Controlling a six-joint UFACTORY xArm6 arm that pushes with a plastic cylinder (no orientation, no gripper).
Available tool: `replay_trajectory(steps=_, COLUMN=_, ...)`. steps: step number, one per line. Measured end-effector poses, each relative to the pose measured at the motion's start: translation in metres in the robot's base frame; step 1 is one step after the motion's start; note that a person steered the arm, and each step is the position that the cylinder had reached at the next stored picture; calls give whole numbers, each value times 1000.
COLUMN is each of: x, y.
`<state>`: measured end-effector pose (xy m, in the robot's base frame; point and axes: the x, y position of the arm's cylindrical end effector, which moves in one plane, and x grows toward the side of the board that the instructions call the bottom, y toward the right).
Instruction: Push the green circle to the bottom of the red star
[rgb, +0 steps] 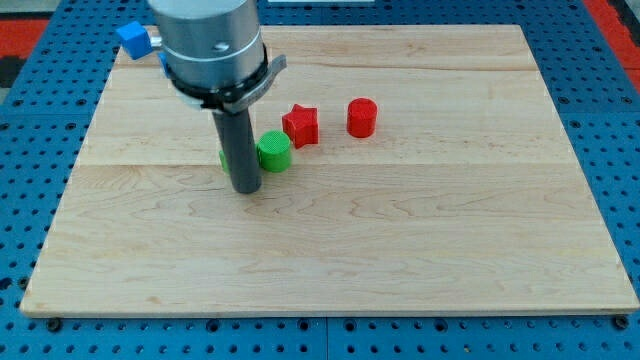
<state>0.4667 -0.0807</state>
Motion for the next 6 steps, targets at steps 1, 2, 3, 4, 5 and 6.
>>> replay_trajectory(steps=1, x=30, y=-1)
replay_trajectory(steps=2, x=40, y=-75)
replay_trajectory(steps=3, x=-8, y=-99)
replay_trajectory(steps=4, x=-36, y=-18)
replay_trajectory(steps=5, x=-36, y=-14)
replay_trajectory(steps=6, x=-78, y=-114)
